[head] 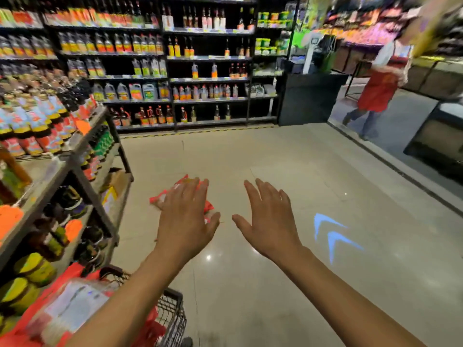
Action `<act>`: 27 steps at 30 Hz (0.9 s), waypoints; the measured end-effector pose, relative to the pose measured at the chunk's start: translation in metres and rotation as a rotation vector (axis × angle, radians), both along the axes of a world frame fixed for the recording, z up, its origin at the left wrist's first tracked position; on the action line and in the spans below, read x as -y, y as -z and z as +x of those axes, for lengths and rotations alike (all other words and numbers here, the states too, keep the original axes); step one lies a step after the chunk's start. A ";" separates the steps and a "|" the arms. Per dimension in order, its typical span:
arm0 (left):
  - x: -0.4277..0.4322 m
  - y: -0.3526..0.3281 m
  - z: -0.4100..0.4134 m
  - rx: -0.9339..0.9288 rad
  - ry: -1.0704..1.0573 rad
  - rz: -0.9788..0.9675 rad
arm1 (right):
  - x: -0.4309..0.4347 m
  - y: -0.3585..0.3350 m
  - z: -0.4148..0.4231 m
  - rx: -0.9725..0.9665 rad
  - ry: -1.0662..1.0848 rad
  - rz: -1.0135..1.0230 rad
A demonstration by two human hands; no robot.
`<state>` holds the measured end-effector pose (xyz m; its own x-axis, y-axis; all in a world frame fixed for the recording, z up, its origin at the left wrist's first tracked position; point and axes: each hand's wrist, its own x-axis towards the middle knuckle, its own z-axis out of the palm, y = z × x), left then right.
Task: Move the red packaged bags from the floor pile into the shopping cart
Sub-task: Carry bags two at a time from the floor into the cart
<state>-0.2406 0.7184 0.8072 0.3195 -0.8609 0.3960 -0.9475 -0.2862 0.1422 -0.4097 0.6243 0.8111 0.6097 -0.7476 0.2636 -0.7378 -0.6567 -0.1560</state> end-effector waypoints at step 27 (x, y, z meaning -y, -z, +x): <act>0.288 -0.015 -0.081 0.139 -0.031 0.130 | 0.288 0.000 -0.089 0.075 0.005 0.081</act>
